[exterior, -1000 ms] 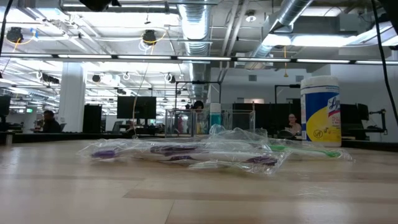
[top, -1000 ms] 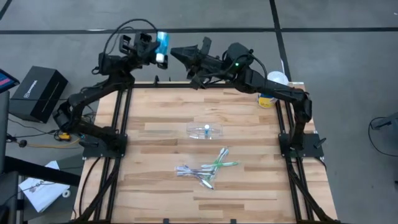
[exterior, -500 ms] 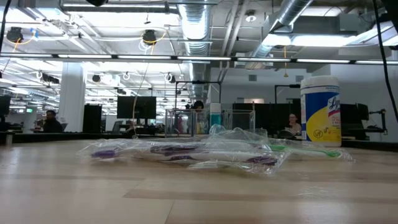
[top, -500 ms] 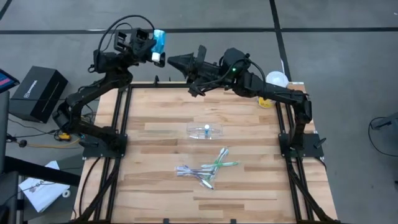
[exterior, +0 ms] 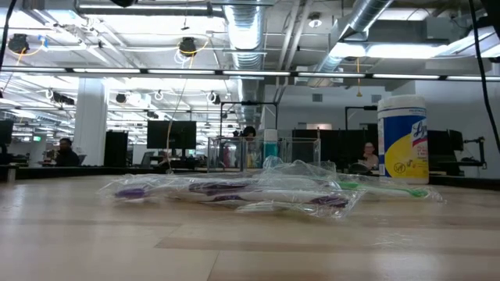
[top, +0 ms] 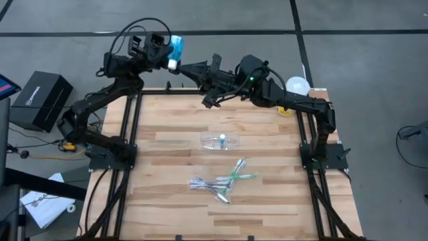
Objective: Pick & Place toothbrushing station
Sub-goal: Put the blue mouthwash bottle into the transparent organizer
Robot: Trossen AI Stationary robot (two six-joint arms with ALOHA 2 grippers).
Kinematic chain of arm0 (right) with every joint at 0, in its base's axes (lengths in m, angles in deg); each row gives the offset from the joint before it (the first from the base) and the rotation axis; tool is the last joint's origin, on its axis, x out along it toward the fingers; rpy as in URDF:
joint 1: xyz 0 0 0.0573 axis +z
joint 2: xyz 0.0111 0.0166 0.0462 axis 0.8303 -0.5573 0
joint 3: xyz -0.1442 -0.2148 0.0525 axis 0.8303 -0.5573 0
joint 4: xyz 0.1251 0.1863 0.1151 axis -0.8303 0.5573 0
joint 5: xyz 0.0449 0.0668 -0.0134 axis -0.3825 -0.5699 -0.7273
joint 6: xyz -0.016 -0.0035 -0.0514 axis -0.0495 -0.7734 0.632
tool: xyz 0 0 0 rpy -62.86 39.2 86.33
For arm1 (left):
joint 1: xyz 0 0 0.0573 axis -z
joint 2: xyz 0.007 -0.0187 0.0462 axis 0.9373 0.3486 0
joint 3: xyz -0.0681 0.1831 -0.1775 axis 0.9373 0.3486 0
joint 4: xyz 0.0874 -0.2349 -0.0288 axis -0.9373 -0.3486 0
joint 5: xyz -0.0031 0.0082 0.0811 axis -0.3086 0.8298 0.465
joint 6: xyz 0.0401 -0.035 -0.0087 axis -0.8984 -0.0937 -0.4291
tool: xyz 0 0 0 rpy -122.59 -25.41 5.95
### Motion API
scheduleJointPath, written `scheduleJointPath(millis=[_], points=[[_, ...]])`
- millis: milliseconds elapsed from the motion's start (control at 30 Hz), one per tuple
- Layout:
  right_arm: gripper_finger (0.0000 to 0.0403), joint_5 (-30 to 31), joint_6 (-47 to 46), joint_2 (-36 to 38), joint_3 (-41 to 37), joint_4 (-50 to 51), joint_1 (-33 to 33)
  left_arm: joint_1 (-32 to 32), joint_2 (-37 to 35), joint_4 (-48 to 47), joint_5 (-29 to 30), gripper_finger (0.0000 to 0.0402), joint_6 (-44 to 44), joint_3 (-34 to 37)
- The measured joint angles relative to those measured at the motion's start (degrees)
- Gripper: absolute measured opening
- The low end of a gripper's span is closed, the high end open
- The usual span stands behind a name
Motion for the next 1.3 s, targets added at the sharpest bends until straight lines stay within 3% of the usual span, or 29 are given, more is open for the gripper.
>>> scheduleJointPath(millis=[200,633,1033,1300], points=[[0.0063,2.07,-0.8,0.02,0.0,0.02,0.68,1.93,0.65,0.09,0.21,0.0069,-0.97,0.0],[0.0152,3.05,-2.12,0.0,0.0,1.71,2.11,1.91,0.78,-0.18,0.23,0.0069,-0.91,0.0],[0.0153,2.93,-0.57,-0.02,0.0,2.78,2.21,2.54,0.78,-0.13,0.16,0.0069,0.39,0.02],[0.0154,3.43,0.34,-0.02,0.0,3.18,2.53,2.56,1.1,-0.33,-3.19,0.0069,3.56,0.02]])
